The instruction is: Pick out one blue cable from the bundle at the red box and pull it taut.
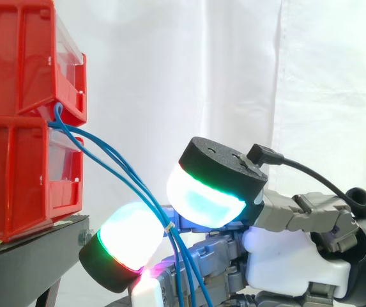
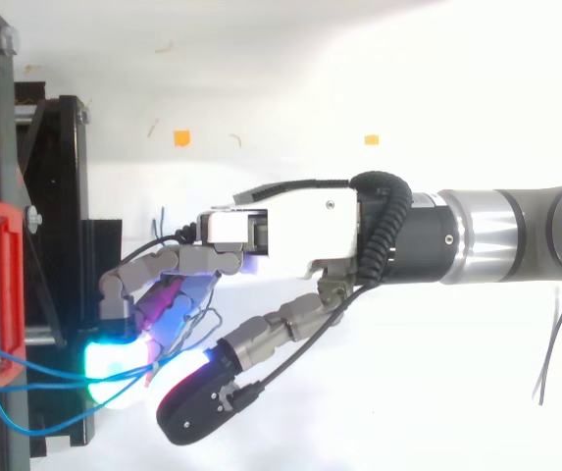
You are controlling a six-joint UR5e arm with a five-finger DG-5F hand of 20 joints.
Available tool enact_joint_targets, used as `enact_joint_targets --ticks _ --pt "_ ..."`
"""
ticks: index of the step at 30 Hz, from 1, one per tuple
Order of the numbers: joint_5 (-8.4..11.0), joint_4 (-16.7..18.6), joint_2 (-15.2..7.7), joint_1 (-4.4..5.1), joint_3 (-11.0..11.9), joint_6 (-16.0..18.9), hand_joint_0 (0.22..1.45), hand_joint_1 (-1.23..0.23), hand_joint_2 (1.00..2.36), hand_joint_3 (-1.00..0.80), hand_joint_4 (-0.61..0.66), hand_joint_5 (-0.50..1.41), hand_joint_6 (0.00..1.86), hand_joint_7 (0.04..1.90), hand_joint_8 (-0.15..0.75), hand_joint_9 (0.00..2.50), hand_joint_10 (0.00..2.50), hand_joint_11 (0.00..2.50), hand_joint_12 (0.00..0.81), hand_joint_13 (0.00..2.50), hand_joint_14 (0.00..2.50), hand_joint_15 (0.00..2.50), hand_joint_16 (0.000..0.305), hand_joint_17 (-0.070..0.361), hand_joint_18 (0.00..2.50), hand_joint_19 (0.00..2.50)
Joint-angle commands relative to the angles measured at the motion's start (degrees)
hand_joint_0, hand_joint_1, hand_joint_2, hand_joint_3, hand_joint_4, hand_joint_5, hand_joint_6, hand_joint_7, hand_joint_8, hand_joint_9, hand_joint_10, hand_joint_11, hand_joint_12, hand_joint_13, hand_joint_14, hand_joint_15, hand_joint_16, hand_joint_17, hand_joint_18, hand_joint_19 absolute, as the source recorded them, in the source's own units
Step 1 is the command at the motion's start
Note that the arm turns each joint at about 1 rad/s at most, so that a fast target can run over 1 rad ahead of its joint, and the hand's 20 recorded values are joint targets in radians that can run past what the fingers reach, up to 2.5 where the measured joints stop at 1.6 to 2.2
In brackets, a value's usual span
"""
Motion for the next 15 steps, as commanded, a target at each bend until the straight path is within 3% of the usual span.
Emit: enact_joint_targets --ticks 1,15 --pt "-0.12 0.16 0.0 -0.09 -0.01 -0.07 0.63 -0.63 1.01 -0.34 0.17 -0.1 0.58 1.17 0.317 0.86 0.01 0.29 0.345 0.72 0.01 0.25 0.046 0.103 0.6 0.37" --pt "-0.12 0.25 0.0 -0.18 -0.01 -0.16 0.62 -0.53 1.01 -0.32 0.14 -0.1 0.68 1.06 0.327 0.92 0.01 0.31 0.347 0.75 0.01 0.28 0.046 0.104 0.62 0.4"
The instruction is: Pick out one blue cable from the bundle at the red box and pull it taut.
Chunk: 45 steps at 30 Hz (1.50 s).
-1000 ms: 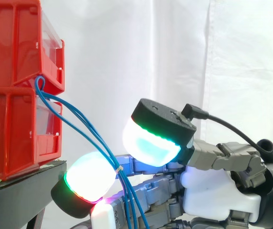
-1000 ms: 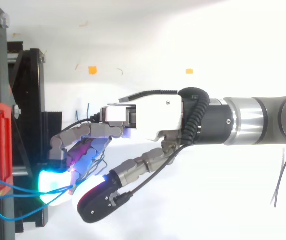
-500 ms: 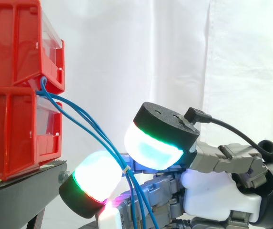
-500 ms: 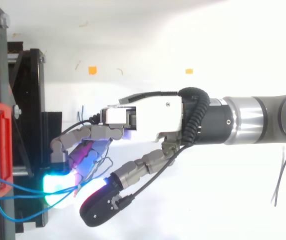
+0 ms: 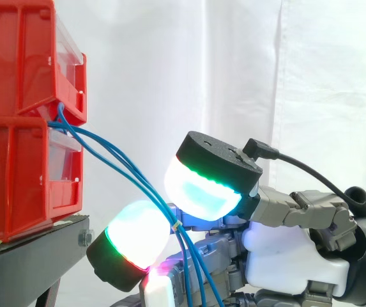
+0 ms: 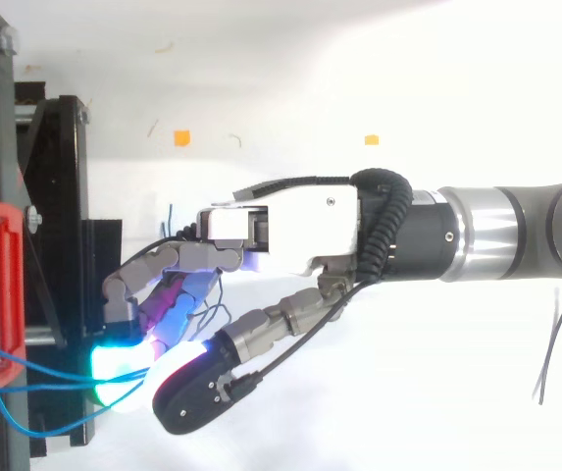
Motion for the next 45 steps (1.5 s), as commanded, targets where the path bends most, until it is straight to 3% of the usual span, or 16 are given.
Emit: enact_joint_targets --ticks 1,12,23,31,34,36,40,45 --pt "0.0 0.06 0.0 -0.01 0.0 -0.05 0.62 -0.54 1.01 -0.3 0.14 -0.11 0.69 1.05 0.327 0.92 0.01 0.33 0.348 0.76 0.01 0.27 0.046 0.104 0.62 0.4" --pt "0.0 0.42 0.0 -0.36 1.05 0.21 0.6 -0.59 1.02 -0.08 0.14 -0.14 0.86 0.93 0.361 1.0 0.01 0.44 0.39 0.82 0.01 0.3 0.054 0.121 0.74 0.39" --pt "-0.09 -0.64 0.0 -0.45 1.23 0.65 0.61 -0.62 1.02 -0.08 0.16 -0.14 0.89 0.9 0.366 1.01 0.02 0.48 0.39 0.83 0.01 0.31 0.055 0.124 0.76 0.39" --pt "-2.2 -2.22 0.09 -0.97 2.11 1.62 0.6 -0.63 1.02 -0.08 0.16 -0.15 0.89 0.91 0.363 1.0 0.01 0.5 0.387 0.82 0.01 0.31 0.054 0.121 0.75 0.4" --pt "-2.81 -4.59 0.09 -1.24 3.34 2.32 0.6 -0.67 1.02 -0.07 0.15 -0.15 0.9 0.92 0.36 1.0 0.01 0.51 0.384 0.82 0.01 0.31 0.053 0.12 0.75 0.4" --pt "-3.87 -9.78 0.09 -1.94 6.15 2.5 0.6 -0.67 1.02 -0.06 0.15 -0.15 0.91 0.92 0.359 1.0 0.02 0.52 0.384 0.82 0.01 0.32 0.053 0.12 0.75 0.4" --pt "-4.75 -12.59 0.09 -2.56 8.08 2.41 0.6 -0.67 1.02 -0.06 0.15 -0.15 0.91 0.93 0.36 1.0 0.02 0.51 0.385 0.82 0.01 0.32 0.053 0.12 0.76 0.41" --pt "-6.15 -14.53 0.27 -3.08 8.87 2.5 0.6 -0.67 1.02 -0.06 0.14 -0.15 0.91 0.93 0.361 0.99 0.02 0.52 0.382 0.82 0.01 0.32 0.053 0.119 0.75 0.4"
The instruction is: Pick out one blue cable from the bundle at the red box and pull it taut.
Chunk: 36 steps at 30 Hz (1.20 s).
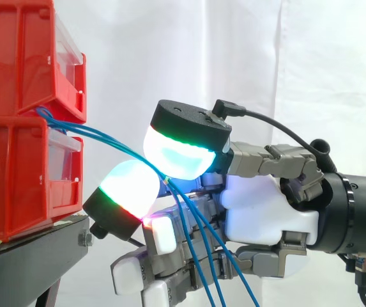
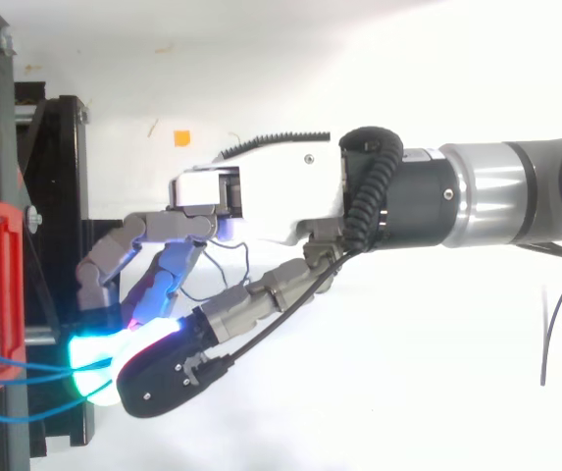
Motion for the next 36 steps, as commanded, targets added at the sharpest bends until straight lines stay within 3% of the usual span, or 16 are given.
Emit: enact_joint_targets --ticks 1,5,10,18,36 --pt "-1.17 -1.8 0.21 -0.35 0.6 0.05 0.61 -0.67 1.02 -0.06 0.14 -0.15 0.91 0.93 0.358 0.99 0.02 0.52 0.382 0.82 0.01 0.32 0.053 0.119 0.76 0.41" --pt "-1.26 -4.26 2.14 -0.71 0.6 -0.13 0.61 -0.67 1.02 -0.06 0.13 -0.16 0.91 0.93 0.357 0.99 0.02 0.52 0.379 0.82 0.01 0.33 0.052 0.118 0.75 0.41" --pt "-1.26 -11.2 3.99 -0.88 0.51 -0.22 0.61 -0.68 1.02 -0.06 0.12 -0.16 0.91 0.94 0.355 0.99 0.02 0.54 0.377 0.81 0.01 0.33 0.052 0.116 0.75 0.41" --pt "-1.0 -16.65 6.89 -1.32 0.6 -1.45 0.62 -0.72 1.02 -0.1 0.09 -0.16 0.92 0.95 0.345 0.98 0.02 0.56 0.371 0.81 0.01 0.34 0.049 0.111 0.75 0.42" --pt "0.5 -18.76 6.89 -1.41 0.51 -1.09 0.69 -0.76 1.01 -0.3 0.03 -0.16 0.94 0.95 0.342 1.0 0.02 0.56 0.372 0.85 0.01 0.33 0.049 0.109 0.81 0.41"
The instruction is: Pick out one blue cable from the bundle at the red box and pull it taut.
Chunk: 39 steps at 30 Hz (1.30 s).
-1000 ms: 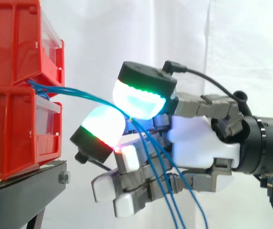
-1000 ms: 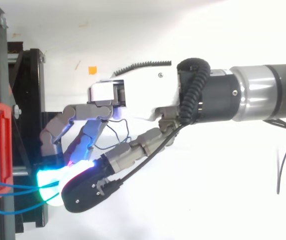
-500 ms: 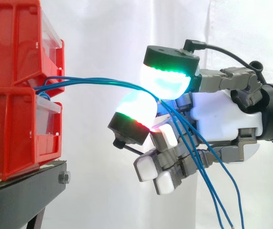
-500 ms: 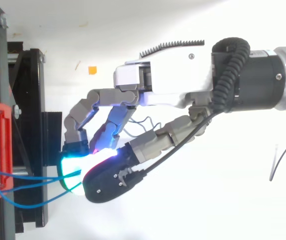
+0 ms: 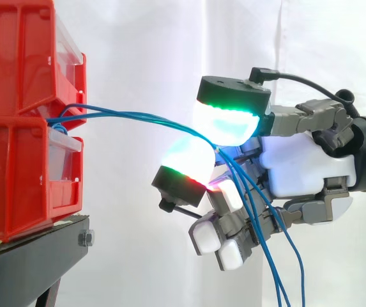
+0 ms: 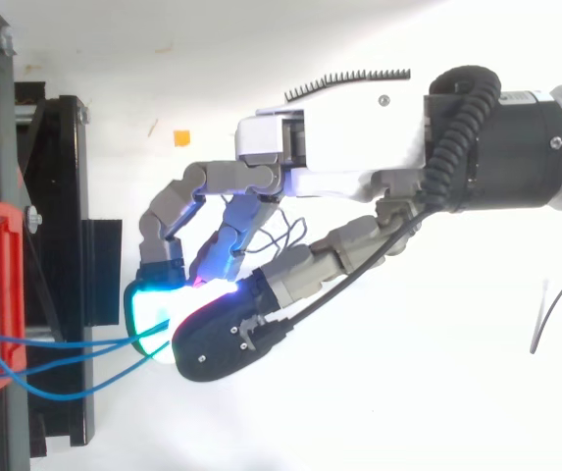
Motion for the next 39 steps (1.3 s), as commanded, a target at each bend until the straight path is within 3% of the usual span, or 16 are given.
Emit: enact_joint_targets --ticks 1,26,39 --pt "0.17 -0.03 0.0 0.0 0.05 0.07 0.69 -0.77 1.01 -0.32 0.02 -0.16 0.94 0.96 0.345 1.01 0.02 0.56 0.372 0.85 0.01 0.33 0.049 0.109 0.82 0.41" --pt "0.17 -0.65 0.0 0.0 0.05 0.16 0.78 -0.84 1.0 -0.5 -0.16 -0.15 0.95 1.08 0.338 1.08 0.02 0.58 0.367 0.91 0.01 0.33 0.048 0.108 0.93 0.4" --pt "0.17 -0.65 0.0 0.0 0.05 0.16 0.59 -0.82 1.0 -0.5 0.08 -0.14 0.91 0.92 0.333 1.09 0.02 0.58 0.369 0.92 0.01 0.36 0.049 0.109 0.93 0.42"
